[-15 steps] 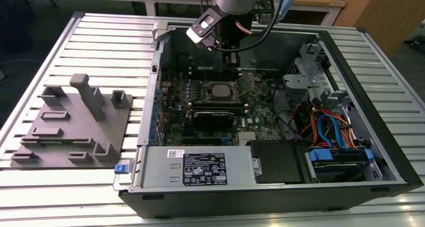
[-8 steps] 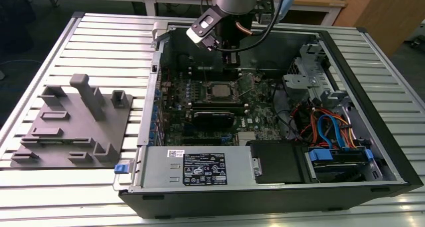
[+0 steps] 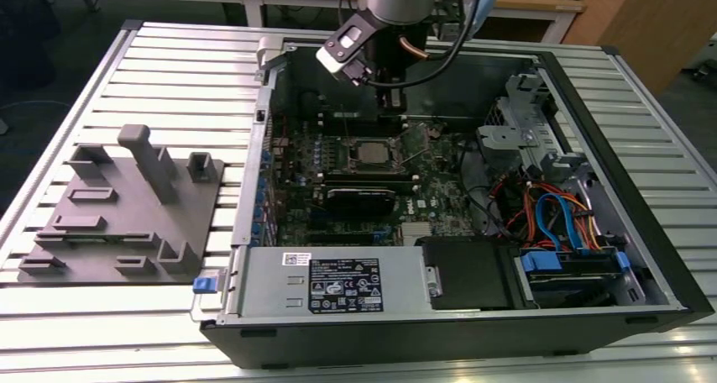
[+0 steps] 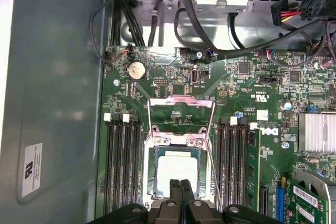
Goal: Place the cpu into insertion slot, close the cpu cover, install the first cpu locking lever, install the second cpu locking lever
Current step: 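Close the cpu cover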
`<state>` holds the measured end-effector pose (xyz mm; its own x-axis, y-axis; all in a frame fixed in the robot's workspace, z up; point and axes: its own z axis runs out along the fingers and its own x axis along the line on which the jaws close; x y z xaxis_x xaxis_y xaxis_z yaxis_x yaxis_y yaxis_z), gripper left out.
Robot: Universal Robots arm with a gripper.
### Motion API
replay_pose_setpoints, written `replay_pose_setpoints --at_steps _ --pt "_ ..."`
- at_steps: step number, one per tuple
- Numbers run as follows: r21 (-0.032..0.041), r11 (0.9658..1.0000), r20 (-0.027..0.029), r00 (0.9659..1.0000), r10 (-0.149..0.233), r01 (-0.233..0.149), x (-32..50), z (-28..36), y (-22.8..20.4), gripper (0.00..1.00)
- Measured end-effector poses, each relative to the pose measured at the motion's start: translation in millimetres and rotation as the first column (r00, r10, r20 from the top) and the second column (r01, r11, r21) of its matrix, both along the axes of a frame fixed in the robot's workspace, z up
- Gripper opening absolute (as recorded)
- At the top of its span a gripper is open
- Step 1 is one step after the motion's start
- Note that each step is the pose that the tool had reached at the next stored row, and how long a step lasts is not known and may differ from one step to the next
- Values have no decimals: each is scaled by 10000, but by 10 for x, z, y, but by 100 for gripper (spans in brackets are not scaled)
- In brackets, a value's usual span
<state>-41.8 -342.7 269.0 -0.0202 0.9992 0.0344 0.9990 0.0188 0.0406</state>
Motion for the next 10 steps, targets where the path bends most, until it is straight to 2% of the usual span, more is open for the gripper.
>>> replay_pose_setpoints --at_steps 10 --pt "0 10000 -3 10000 -1 1 20 0 0 11"
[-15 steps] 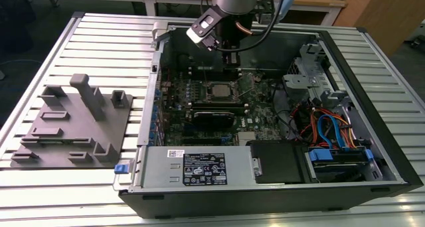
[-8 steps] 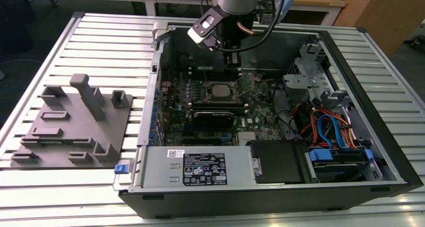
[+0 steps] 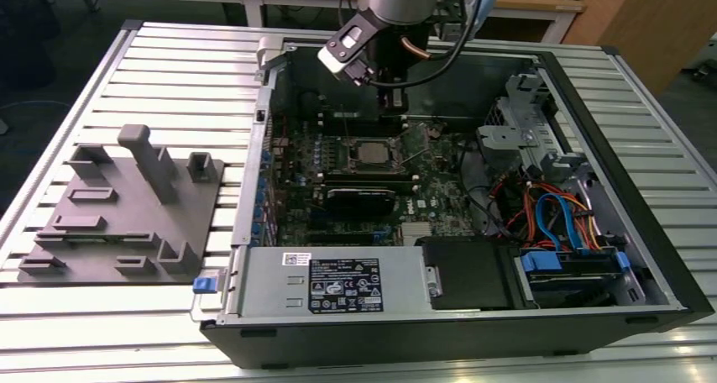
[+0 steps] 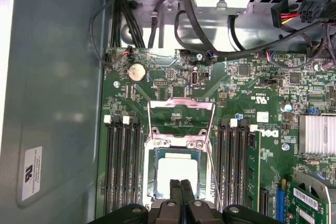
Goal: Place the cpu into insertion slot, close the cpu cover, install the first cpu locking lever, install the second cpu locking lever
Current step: 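Close the cpu cover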
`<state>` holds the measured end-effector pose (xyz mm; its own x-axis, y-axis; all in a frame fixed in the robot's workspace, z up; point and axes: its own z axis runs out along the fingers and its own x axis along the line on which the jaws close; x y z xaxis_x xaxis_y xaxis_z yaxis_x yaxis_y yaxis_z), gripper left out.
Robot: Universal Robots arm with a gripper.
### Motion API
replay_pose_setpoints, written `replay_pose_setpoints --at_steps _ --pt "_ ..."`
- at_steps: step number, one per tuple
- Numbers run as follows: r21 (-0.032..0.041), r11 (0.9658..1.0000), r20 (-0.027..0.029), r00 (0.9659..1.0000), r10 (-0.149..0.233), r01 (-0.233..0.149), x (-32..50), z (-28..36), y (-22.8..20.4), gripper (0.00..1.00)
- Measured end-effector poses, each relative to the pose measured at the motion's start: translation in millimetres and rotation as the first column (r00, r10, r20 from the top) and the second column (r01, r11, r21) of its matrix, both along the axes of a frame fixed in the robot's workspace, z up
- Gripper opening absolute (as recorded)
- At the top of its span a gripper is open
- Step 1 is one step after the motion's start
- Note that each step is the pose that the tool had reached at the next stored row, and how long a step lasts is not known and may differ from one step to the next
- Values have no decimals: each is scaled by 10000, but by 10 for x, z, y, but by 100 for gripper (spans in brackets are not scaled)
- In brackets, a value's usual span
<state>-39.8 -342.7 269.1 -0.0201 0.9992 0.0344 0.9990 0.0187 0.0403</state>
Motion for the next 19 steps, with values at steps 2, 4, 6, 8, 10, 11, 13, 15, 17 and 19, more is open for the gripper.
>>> replay_pose_setpoints --at_steps 2,4,6,8,10,11,13,15,17,19 --pt "0 10000 0 10000 0 0 4 0 0 11" --pt "0 10000 -1 10000 1 -1 9 0 0 11" --pt "1 10000 -1 10000 0 0 13 0 0 11" --pt "0 10000 -2 10000 0 0 17 0 0 11" --pt "1 10000 -2 10000 0 0 20 0 0 11" --pt "0 10000 -3 10000 0 0 22 0 0 11" --pt "0 10000 -3 10000 0 0 25 0 0 11" --pt "0 10000 -6 10000 0 0 28 0 0 11" --pt "0 10000 -8 10000 1 -1 30 0 0 11" --pt "0 10000 -9 10000 1 -1 34 0 0 11"
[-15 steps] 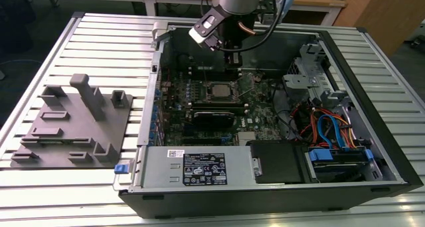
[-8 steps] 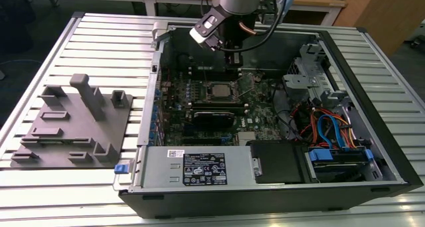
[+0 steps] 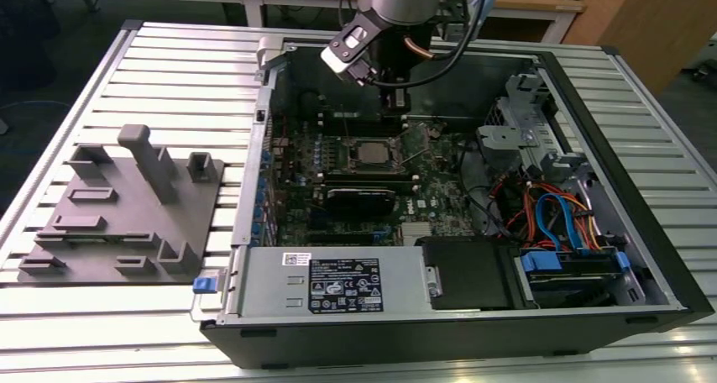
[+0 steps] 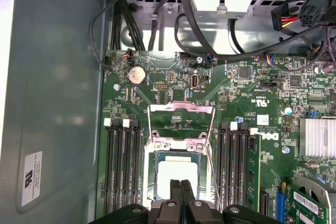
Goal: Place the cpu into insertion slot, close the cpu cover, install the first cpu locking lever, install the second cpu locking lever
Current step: 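Close the cpu cover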
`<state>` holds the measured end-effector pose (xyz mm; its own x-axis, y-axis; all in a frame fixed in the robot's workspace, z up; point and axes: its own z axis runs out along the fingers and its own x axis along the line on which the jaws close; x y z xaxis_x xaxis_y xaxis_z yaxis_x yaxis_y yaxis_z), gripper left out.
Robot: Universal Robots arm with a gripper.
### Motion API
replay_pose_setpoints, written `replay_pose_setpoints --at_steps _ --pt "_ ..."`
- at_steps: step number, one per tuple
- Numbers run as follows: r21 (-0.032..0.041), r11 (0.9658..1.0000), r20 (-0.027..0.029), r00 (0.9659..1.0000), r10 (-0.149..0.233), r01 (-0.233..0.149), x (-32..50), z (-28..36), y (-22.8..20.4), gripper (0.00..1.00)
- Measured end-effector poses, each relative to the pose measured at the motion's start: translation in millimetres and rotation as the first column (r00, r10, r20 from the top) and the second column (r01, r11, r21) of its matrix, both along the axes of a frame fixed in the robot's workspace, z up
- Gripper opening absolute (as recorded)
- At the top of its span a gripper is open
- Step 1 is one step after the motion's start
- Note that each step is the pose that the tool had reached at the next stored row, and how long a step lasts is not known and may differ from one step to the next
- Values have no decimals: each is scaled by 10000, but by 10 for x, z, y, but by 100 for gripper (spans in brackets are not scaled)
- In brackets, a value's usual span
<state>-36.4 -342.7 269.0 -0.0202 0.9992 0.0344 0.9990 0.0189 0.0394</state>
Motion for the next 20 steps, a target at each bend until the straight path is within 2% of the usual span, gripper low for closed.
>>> replay_pose_setpoints --at_steps 20 --pt "0 10000 -5 10000 -1 1 46 0 0 11"
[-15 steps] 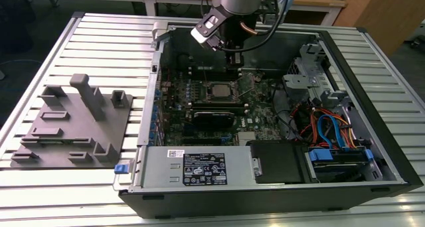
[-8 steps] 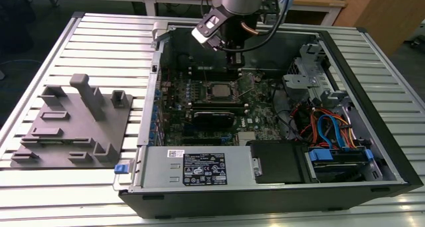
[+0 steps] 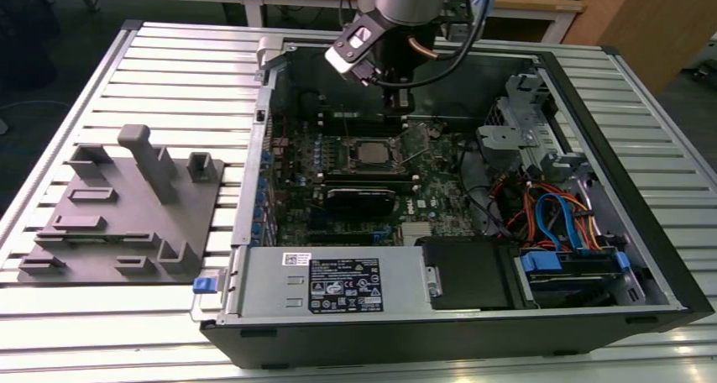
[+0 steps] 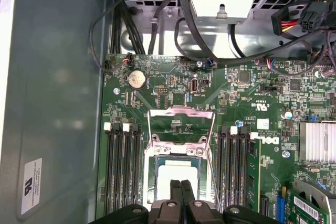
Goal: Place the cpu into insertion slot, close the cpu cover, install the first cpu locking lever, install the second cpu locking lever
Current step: 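Close the cpu cover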
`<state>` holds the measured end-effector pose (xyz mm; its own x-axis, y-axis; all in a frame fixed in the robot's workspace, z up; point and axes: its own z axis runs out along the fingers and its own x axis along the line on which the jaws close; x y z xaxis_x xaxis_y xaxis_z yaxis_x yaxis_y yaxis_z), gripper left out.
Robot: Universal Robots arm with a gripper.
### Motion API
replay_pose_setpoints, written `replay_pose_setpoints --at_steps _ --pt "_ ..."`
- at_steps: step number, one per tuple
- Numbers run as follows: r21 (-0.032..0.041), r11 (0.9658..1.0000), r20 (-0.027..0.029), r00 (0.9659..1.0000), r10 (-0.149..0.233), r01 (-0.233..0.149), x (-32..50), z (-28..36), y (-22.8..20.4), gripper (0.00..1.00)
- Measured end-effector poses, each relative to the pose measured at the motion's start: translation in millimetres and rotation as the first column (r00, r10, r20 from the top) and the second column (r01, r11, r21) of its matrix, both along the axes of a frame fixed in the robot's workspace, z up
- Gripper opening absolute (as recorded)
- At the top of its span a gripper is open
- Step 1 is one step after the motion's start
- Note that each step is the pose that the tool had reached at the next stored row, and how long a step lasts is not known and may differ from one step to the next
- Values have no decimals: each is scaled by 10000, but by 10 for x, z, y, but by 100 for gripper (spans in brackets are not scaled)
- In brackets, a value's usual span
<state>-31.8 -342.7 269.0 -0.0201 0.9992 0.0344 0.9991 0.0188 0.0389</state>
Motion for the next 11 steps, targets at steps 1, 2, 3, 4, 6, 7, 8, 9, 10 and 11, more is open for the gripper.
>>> replay_pose_setpoints --at_steps 1,2,3,4,6,7,8,9,10,11 --pt "-1 10000 -1 10000 0 0 2 0 0 11" --pt "0 10000 -1 10000 0 0 5 0 0 11" --pt "0 10000 -1 10000 0 0 6 0 0 11" --pt "0 10000 -7 10000 0 0 19 0 0 11" --pt "0 10000 -15 10000 -1 1 29 0 0 11" --pt "0 10000 -15 10000 0 0 30 0 0 11" --pt "0 10000 -15 10000 0 0 30 0 0 11" --pt "0 10000 -15 10000 0 0 31 0 0 11" --pt "0 10000 -29 10000 -1 1 41 0 0 11" --pt "0 10000 -43 10000 0 0 58 0 0 11"
